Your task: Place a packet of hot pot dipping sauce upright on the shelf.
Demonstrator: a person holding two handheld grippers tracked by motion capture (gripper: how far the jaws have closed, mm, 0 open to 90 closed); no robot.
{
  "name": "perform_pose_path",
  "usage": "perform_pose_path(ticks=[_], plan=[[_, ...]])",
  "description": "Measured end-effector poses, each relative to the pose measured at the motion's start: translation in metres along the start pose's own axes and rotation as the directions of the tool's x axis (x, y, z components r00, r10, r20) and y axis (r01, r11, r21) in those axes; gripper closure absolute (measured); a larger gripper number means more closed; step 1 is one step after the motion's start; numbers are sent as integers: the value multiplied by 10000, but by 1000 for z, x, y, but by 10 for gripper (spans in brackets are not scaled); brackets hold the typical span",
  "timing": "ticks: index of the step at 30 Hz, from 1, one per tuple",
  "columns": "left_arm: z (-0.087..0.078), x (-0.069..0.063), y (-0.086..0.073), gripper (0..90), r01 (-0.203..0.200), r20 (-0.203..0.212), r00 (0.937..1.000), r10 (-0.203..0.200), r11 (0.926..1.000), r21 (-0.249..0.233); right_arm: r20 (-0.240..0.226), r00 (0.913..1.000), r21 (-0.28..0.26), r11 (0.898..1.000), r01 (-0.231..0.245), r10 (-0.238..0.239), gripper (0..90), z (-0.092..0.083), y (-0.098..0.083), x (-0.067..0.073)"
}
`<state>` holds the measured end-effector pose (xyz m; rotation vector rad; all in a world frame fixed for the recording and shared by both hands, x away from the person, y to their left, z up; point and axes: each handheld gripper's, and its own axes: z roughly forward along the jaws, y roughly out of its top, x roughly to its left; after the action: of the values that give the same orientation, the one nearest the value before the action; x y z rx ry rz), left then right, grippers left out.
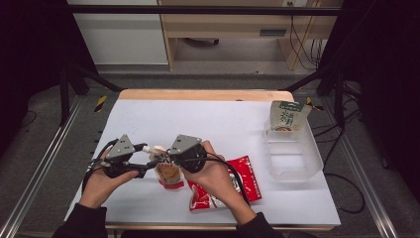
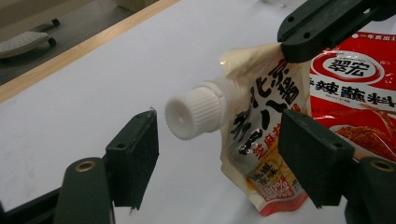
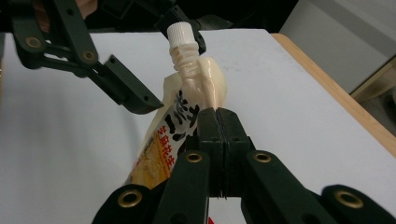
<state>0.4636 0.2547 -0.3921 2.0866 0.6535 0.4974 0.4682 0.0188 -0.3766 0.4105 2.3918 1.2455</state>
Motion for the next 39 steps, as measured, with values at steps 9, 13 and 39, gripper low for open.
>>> perform_pose_path(ticks=[9, 13, 39], plan=[[1, -2, 5, 426, 71, 382, 9993, -52, 9988, -492, -78, 9998, -116, 9998, -160, 159, 899, -6, -2, 7], [3, -2, 5, 477, 41, 467, 9989, -23, 9993, -372, -191, 9995, -123, 9996, -236, 234, 897, -7, -3, 6], [-10, -15, 22, 730, -421, 1074, 9932, 450, 9987, -288, 287, 9996, 1065, 9943, -45, 15, 573, -24, -3, -9]])
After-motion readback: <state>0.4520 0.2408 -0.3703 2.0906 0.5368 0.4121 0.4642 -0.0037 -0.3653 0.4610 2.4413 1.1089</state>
